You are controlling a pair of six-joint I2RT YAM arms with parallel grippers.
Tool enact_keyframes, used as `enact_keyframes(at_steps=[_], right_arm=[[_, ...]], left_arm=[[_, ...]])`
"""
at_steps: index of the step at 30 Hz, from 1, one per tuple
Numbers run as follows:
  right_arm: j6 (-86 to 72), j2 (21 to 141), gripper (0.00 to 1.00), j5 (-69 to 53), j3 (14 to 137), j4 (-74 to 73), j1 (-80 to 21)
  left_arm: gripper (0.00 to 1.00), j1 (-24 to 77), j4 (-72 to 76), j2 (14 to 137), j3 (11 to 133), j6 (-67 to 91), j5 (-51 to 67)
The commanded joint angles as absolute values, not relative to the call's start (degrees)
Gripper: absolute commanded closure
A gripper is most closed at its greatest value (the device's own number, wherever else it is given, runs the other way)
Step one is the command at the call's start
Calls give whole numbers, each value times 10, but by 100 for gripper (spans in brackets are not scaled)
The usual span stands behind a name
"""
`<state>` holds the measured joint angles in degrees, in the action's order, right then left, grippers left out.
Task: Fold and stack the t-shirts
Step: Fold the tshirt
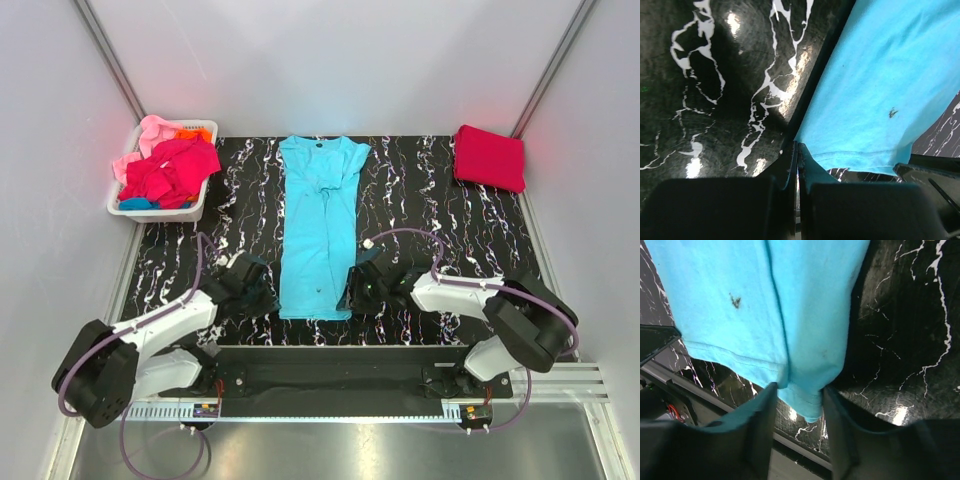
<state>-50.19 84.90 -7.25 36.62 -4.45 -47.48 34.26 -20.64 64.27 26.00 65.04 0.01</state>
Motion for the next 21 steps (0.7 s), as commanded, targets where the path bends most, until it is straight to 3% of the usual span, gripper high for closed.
enact_keyframes(at_steps=[1,2,5,12,21], right_arm=[[-509,871,56,-63,358,-81,-483],[-512,870,65,-62,358,-85,-483],[-514,867,70,-54,359,-107,-483],[-519,863,100,-48,348,-124,-485],[-522,867,100,-37,353,-140,-487]], left_arm=[[100,340,-231,621,266,657,-25],[100,340,-232,620,264,658,-25],[100,340,-234,613,258,663,-25],[100,340,-240,592,249,671,-30],[100,341,-270,548,243,680,-47]])
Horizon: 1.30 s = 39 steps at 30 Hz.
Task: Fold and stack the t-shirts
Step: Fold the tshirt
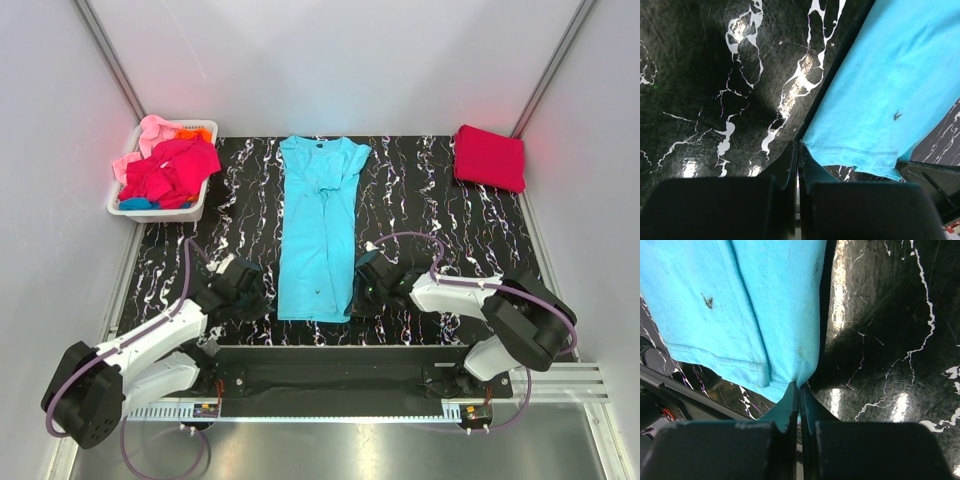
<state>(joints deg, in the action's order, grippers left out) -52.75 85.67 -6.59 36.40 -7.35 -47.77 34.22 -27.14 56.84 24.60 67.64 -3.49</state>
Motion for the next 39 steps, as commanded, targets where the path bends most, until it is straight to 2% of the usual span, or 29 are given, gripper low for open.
enact_keyframes(at_steps=[1,2,4,5,8,11,19,32,39], right_arm=[[-523,870,100,-38,353,-140,-487],[-522,874,100,-38,355,-140,-487],[-523,877,100,-39,356,-140,-489],[-522,881,100,-38,359,-141,-488],[-522,884,100,-38,360,-140,-489],[-522,886,100,-38,362,-141,-489],[-522,893,100,-37,361,-141,-490],[-521,893,100,-37,358,-140,-490],[-519,899,100,-40,359,-139,-490]], left_arm=[[100,340,-265,546,244,676,-39],[98,340,-262,545,247,672,-31],[83,341,-258,547,257,664,-6],[70,342,-259,545,258,662,-4],[52,342,-259,541,259,666,14],[46,344,-254,540,253,674,28],[49,369,-197,562,241,700,65],[58,409,-191,625,268,712,15],[60,409,-192,634,275,710,2]])
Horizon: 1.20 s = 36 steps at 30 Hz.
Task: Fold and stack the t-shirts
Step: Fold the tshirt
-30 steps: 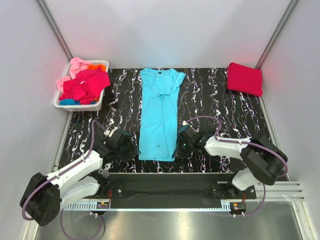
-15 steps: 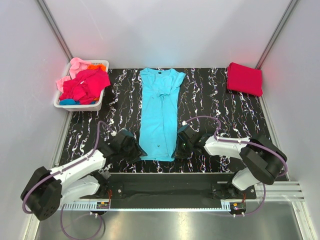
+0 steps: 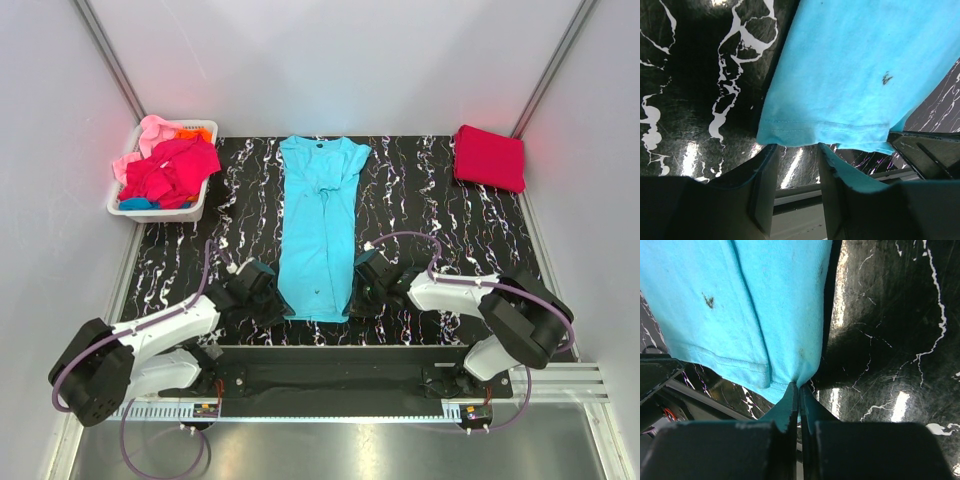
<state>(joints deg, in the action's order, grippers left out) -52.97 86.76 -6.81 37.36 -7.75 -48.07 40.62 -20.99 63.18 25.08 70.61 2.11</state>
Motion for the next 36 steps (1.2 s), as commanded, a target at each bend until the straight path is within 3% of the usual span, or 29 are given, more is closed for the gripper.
enact_keyframes(at_steps=[1,12,21,31,36], right_arm=[[-519,901,100,-40,359,-140,-490],[-517,906,100,-40,361,-138,-490],[-516,910,100,-39,362,-139,-490],[-516,914,100,-39,361,-139,-490],[-516,916,100,-39,361,-139,-490]], left_arm=[[60,409,-192,634,275,710,3],[60,409,-198,632,279,712,-15],[73,409,-231,606,275,719,-59],[74,409,-236,619,275,719,-70],[89,409,-237,622,271,720,-76]])
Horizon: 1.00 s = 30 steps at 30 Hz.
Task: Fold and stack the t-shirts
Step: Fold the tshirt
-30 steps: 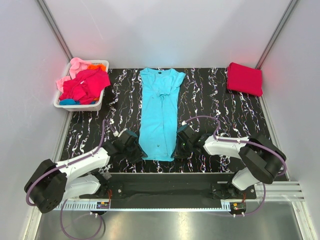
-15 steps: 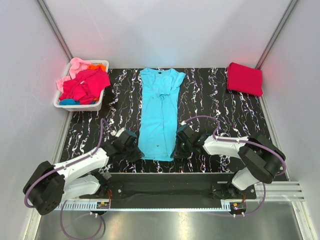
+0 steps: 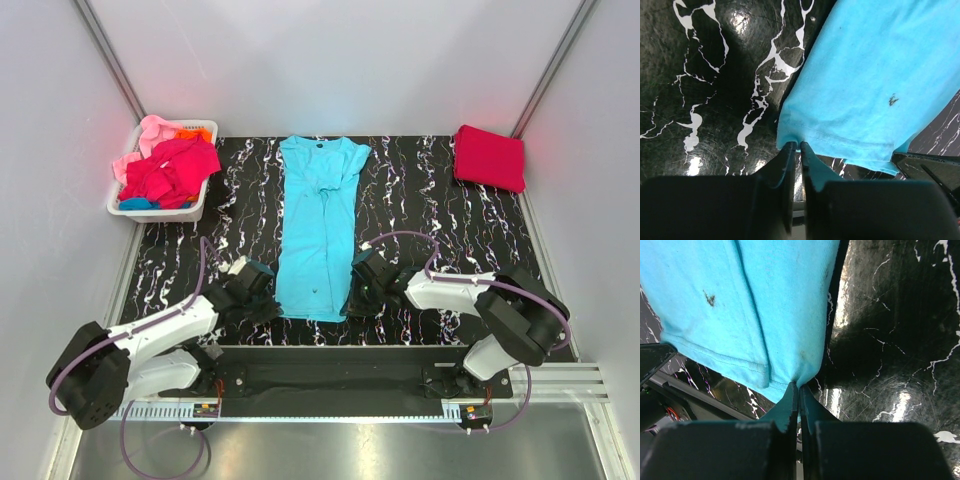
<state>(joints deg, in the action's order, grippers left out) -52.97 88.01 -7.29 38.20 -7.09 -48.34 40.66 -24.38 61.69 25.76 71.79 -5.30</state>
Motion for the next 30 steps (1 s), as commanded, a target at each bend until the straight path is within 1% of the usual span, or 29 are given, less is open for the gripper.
enact_keyframes(at_steps=[1,2,3,10,21,30], right_arm=[[-516,917,100,-39,362,-139,-491],[-516,918,100,-39,363,-139,-490],[-516,918,100,-40,363,-140,-490],[-520,915,100,-35,359,-140,-491],[-535,911,100,-12,359,-166,-490],[-548,908,100,-3,359,-193,-490]], left_arm=[[93,409,-236,624,271,720,-76],[99,409,-237,627,271,720,-76],[100,409,-237,628,271,720,-77],[100,409,-251,621,266,731,-85],[100,409,-301,527,235,781,-126],[100,409,-333,513,229,804,-138]])
